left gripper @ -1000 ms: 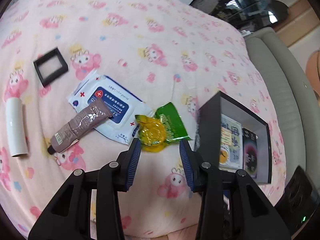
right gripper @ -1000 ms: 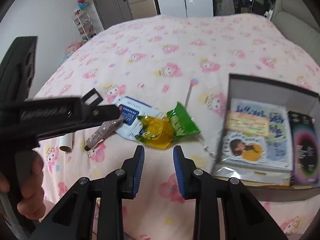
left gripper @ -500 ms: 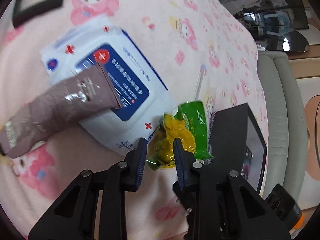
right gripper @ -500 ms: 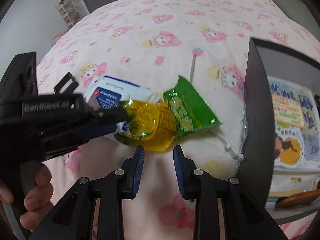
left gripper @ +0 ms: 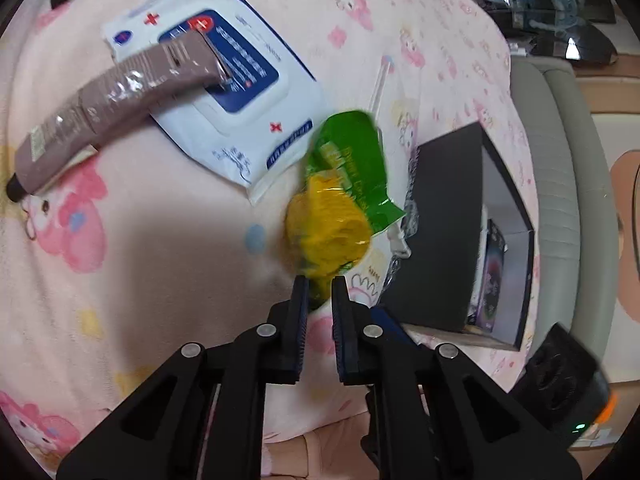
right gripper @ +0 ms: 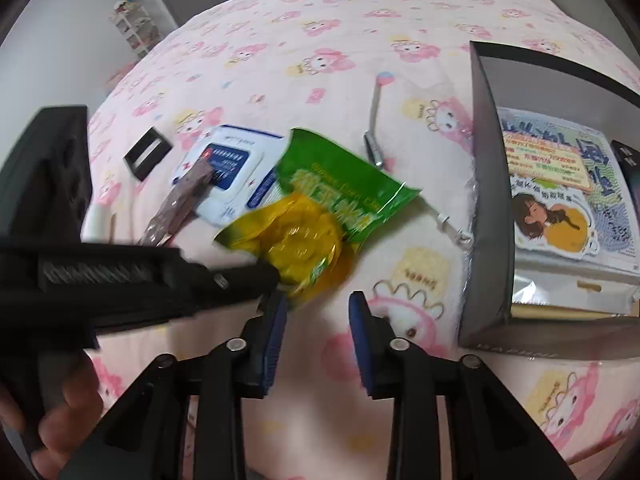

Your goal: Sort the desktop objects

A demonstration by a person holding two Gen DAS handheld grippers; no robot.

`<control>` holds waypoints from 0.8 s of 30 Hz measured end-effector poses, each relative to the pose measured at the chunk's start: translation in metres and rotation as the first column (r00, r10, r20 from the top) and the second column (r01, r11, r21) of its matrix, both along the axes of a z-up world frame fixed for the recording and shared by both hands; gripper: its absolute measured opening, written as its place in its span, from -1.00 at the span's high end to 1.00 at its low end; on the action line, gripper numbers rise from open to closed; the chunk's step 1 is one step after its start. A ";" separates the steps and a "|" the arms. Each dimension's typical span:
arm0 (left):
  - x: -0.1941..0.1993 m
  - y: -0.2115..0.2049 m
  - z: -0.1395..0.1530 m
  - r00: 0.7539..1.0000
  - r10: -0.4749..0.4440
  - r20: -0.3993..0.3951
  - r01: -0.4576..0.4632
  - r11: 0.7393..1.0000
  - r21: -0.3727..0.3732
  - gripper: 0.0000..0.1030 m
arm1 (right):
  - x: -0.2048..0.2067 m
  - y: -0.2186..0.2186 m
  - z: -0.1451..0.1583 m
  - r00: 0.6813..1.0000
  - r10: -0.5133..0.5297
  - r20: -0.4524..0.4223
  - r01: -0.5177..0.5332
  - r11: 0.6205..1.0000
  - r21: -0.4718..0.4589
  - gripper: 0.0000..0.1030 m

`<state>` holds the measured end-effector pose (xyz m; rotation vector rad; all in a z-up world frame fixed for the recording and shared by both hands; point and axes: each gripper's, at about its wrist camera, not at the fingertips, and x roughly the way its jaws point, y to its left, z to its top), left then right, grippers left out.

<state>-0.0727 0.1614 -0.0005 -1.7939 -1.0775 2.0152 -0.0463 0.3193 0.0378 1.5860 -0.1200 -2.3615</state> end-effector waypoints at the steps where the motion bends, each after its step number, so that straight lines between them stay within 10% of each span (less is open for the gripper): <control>1: 0.000 -0.005 0.000 1.000 0.022 0.002 -0.022 1.000 0.000 0.59 | 0.001 -0.001 -0.001 1.000 0.003 0.003 -0.003 1.000 -0.002 0.41; 9: -0.022 -0.022 0.005 0.991 0.067 -0.118 -0.092 0.971 -0.219 0.45 | -0.007 -0.010 -0.014 0.999 0.017 0.027 -0.016 1.000 -0.025 0.40; 17: -0.023 0.002 -0.006 0.995 -0.071 -0.072 0.055 0.978 -0.201 0.47 | -0.015 -0.015 -0.025 0.999 0.033 0.031 -0.030 0.997 -0.074 0.47; 24: -0.002 -0.021 0.005 0.998 -0.010 -0.061 0.000 0.988 -0.152 0.53 | -0.001 -0.010 -0.020 0.999 0.040 0.008 -0.039 0.994 -0.106 0.75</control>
